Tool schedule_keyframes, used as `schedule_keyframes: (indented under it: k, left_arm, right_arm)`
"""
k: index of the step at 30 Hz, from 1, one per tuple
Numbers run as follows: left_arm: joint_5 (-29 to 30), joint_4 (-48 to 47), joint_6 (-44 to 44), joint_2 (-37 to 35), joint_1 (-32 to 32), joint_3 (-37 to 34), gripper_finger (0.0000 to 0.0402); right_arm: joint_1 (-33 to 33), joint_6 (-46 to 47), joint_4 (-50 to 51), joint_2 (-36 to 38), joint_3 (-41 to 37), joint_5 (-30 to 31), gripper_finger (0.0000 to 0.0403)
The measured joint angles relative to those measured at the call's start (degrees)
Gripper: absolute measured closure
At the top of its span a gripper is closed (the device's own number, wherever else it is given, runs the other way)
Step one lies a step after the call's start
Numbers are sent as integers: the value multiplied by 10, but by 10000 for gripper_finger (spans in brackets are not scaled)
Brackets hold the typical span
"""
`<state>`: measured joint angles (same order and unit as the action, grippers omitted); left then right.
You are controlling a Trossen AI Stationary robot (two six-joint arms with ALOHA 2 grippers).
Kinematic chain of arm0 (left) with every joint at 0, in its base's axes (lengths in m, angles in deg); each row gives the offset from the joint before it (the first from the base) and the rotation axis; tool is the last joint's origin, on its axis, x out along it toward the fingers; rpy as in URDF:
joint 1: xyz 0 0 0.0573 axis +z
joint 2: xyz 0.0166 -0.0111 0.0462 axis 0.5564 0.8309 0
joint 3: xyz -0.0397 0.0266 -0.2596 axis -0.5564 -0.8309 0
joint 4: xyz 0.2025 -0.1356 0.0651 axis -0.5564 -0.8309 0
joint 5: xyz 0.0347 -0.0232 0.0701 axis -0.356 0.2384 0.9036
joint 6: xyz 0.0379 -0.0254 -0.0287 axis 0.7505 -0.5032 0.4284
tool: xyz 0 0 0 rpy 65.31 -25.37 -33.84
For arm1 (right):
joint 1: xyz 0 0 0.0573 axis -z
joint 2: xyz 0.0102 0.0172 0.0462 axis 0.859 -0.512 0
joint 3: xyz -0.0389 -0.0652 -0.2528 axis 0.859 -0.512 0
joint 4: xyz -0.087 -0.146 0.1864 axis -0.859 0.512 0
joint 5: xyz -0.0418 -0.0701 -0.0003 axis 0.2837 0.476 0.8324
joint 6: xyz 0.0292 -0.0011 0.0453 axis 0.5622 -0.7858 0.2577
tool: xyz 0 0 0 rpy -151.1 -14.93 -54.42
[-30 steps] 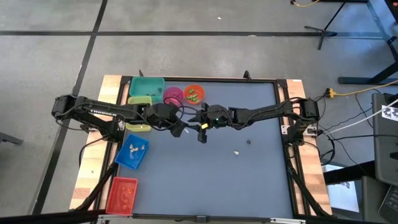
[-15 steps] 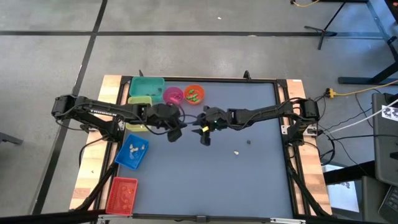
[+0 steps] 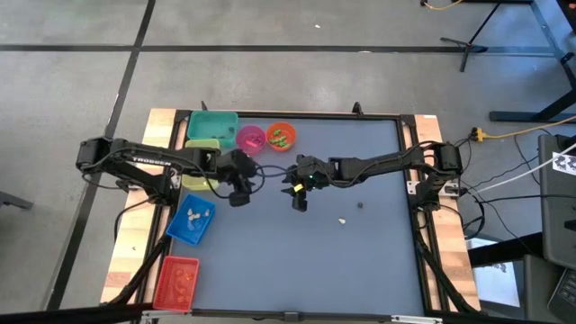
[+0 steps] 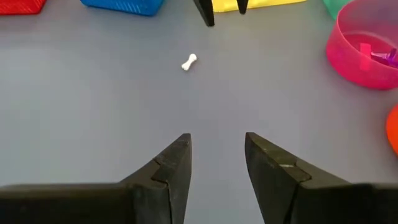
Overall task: Sort Halloween decoration
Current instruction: Put the white bone toy into the yellow bin
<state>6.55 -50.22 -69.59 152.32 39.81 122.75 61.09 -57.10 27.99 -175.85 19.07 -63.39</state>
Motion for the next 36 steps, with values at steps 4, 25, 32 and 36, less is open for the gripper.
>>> schedule_keyframes:
  k: [4,25,32,36]
  left_arm:
    - [-18,-4,7,27,-1,0,289]
    - [-77,-104,94,125,-66,0,290]
    - [-52,-105,109,125,-73,0,293]
    - [-47,-105,109,125,-73,0,294]
  right_arm:
    - [0,0,1,0,0,0,253]
    - [0,0,9,0,0,0,253]
    - [0,0,10,0,0,0,253]
    - [0,0,12,0,0,0,253]
